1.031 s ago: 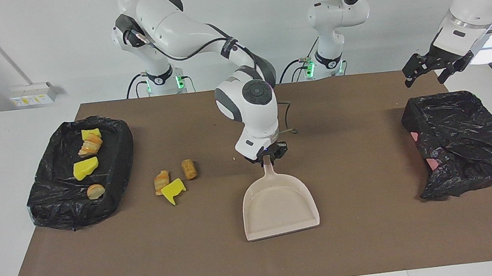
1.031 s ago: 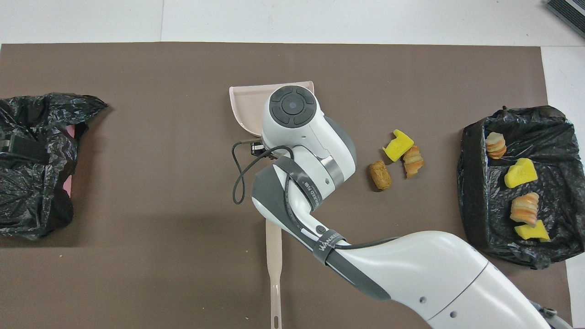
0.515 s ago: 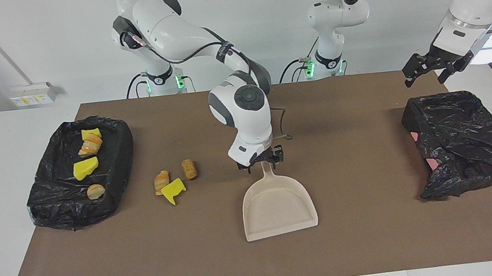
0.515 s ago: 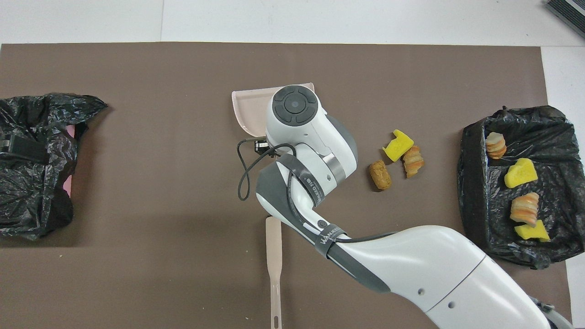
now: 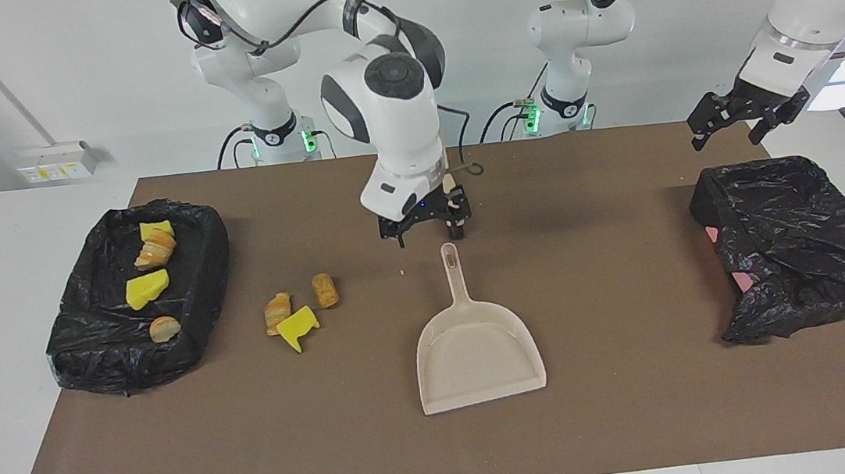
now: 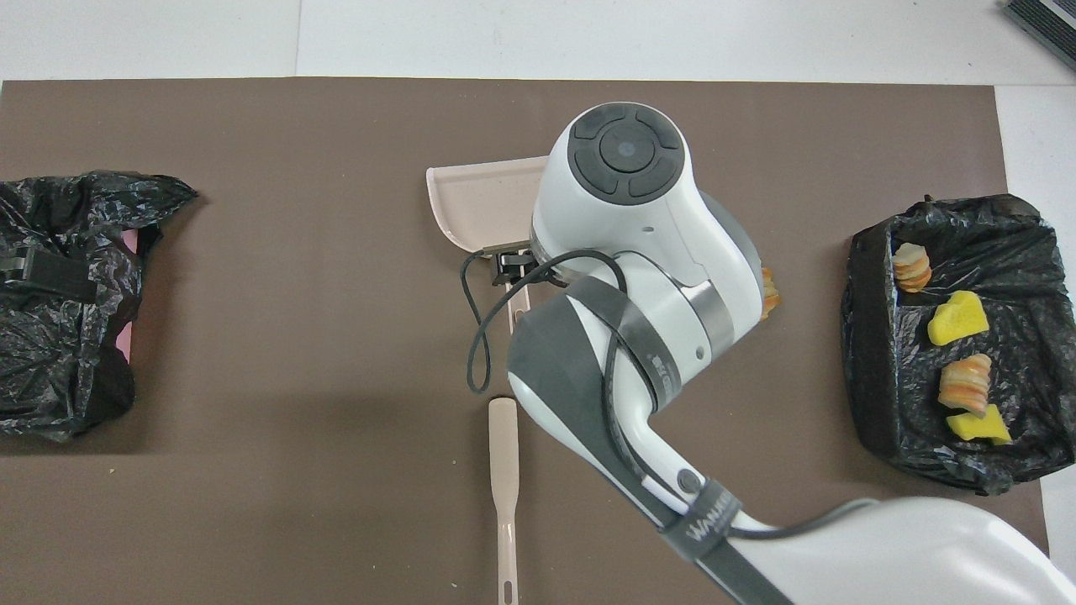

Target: Sweep and dump trash in bin

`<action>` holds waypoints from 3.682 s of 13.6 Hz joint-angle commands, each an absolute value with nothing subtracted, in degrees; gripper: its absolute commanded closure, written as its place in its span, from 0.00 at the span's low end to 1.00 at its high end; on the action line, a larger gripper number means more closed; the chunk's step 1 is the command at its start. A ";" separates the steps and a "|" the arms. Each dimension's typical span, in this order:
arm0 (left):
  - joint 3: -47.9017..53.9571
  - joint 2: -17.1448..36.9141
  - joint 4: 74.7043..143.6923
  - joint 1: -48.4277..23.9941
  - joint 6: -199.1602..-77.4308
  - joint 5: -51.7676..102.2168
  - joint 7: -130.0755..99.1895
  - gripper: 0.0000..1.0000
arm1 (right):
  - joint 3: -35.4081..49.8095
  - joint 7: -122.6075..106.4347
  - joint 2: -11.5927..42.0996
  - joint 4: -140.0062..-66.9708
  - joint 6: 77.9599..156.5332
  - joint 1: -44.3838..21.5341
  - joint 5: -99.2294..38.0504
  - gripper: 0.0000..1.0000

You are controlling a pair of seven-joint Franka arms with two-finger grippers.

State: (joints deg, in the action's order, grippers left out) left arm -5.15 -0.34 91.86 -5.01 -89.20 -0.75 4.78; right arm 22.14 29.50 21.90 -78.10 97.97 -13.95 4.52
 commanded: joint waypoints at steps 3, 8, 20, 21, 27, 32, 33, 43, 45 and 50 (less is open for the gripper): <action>-4.83 -0.44 94.65 -9.57 -91.92 -1.32 3.34 0.00 | 22.50 30.40 7.94 -93.47 91.75 -16.68 -0.78 0.00; -4.83 0.43 100.10 -16.07 -99.83 0.26 -2.97 0.00 | 22.50 32.43 -4.91 -118.26 108.95 -21.77 -13.43 0.00; -4.83 16.33 98.36 -32.68 -116.62 5.01 -16.15 0.00 | 22.50 45.88 0.96 -131.47 129.88 -32.78 -15.56 0.00; -4.83 17.13 98.18 -34.17 -117.94 5.10 -18.26 0.00 | 22.50 46.23 1.58 -132.01 131.47 -33.31 -15.56 0.00; -4.92 24.24 94.58 -41.56 -121.82 6.86 -29.07 0.00 | 22.50 46.32 1.58 -132.28 131.05 -33.57 -14.77 0.56; -4.92 27.51 90.97 -41.04 -122.78 6.42 -34.98 0.00 | 22.32 46.32 1.58 -132.10 129.82 -33.49 -13.19 1.00; -4.92 27.51 90.97 -41.04 -122.78 6.24 -34.98 0.00 | 22.32 46.41 1.67 -131.75 129.12 -33.31 -12.92 1.00; -4.92 27.86 91.41 -40.78 -124.54 0.18 -34.37 1.00 | 21.97 36.15 -11.58 -131.22 108.84 -23.93 -10.37 1.00; -5.01 27.60 91.23 -40.26 -124.10 -0.09 -33.06 1.00 | 21.89 31.49 -14.75 -131.31 104.35 -19.53 -10.28 1.00; -5.54 24.35 91.76 -36.22 -123.93 0.18 -15.42 1.00 | 21.53 14.04 -20.48 -128.60 95.73 -1.02 -7.38 1.00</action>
